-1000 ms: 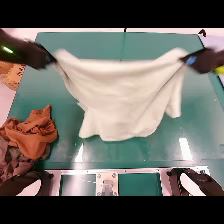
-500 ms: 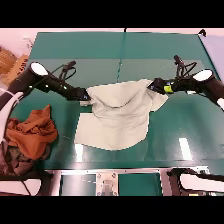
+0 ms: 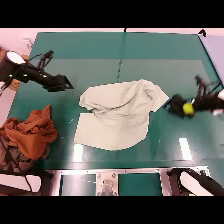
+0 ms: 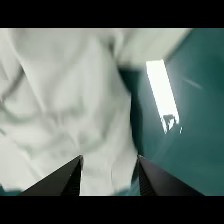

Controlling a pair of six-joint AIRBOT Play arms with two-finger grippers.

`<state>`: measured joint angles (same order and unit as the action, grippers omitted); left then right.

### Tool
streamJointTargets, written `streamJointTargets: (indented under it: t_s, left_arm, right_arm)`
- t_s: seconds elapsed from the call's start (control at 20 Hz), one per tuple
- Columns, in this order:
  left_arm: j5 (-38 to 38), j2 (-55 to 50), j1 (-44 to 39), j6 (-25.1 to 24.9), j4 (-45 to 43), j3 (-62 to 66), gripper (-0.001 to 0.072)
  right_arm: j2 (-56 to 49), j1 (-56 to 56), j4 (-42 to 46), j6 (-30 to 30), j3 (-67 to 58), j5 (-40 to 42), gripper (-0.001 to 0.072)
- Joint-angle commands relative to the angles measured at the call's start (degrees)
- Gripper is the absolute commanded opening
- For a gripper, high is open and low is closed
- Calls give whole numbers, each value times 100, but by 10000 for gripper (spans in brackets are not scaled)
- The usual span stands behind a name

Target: Fold the shirts.

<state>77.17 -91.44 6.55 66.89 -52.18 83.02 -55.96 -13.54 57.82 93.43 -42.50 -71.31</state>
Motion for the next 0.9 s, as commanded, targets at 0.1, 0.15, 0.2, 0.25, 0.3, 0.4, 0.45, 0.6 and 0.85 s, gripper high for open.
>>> streamJointTargets:
  t_s: [0.1, 0.15, 0.2, 0.25, 0.3, 0.4, 0.45, 0.6, 0.85]
  left_arm:
    - [81, -13, 269, 11, -11, 107, 701]
    - [83, -13, 269, 11, -13, 107, 701]
    - [83, -13, 269, 11, -13, 107, 701]
    - [85, -13, 269, 11, -13, 107, 702]
    - [87, -13, 269, 13, -11, 107, 701]
    - [111, -13, 269, 15, -11, 107, 701]
    - [136, -13, 269, 15, -11, 107, 701]
    - [195, -13, 269, 15, -13, 107, 701]
    - [282, -11, 269, 13, -20, 109, 701]
  right_arm:
    - [1506, 1937, -1493, 1294, 2876, 1333, 430]
    - [1475, 2531, -1919, 1386, 3139, 1978, 429]
    - [1401, 3119, -2238, 1460, 3268, 2640, 428]
    - [1272, 3611, -2361, 1537, 3268, 3209, 426]
    - [1088, 4017, -2426, 1679, 3244, 3668, 426]
    - [474, 4518, -2527, 1759, 3073, 4039, 425]
    - [129, 4605, -2573, 1753, 2924, 4017, 425]
    - [-564, 4743, -2570, 1213, 2352, 3930, 250]
    - [-260, 2924, -929, 837, 1408, 1928, 20]
